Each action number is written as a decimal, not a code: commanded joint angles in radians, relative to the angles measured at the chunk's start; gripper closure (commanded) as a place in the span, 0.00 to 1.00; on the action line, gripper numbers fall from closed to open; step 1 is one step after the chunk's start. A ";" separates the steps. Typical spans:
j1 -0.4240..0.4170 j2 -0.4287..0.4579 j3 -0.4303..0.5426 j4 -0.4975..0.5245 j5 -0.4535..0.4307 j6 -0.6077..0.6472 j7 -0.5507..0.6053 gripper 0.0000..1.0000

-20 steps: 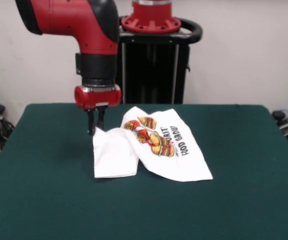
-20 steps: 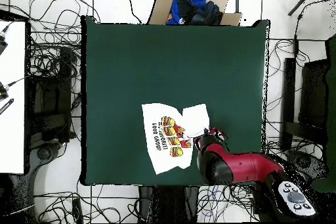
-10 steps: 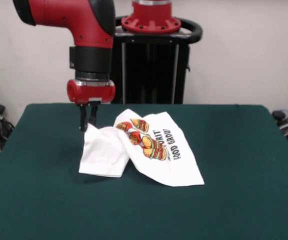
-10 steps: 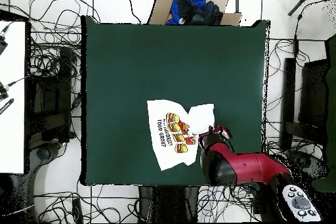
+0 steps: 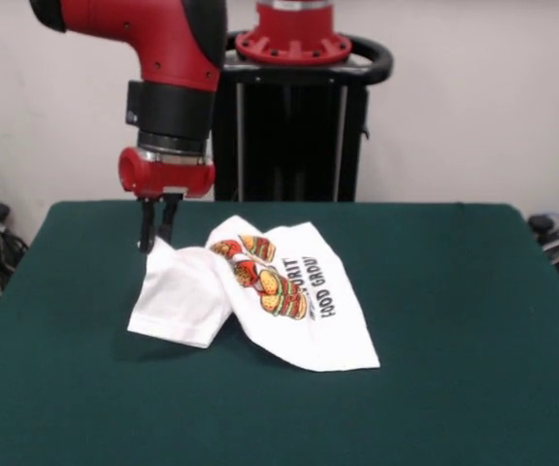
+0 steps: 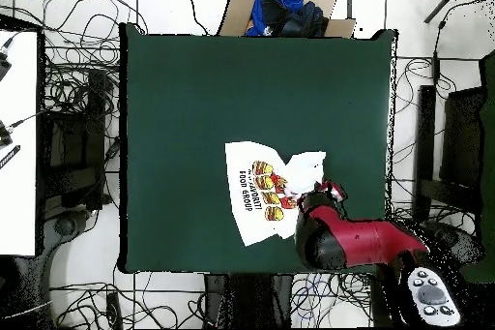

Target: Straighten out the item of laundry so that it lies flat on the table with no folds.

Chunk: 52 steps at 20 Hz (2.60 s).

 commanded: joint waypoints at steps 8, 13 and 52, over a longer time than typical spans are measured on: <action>0.229 0.087 -0.267 -0.207 0.031 0.337 0.152 1.00; 0.263 0.105 -0.291 -0.222 0.054 0.513 0.131 1.00; 0.117 0.098 -0.055 -0.157 0.131 0.878 -0.084 1.00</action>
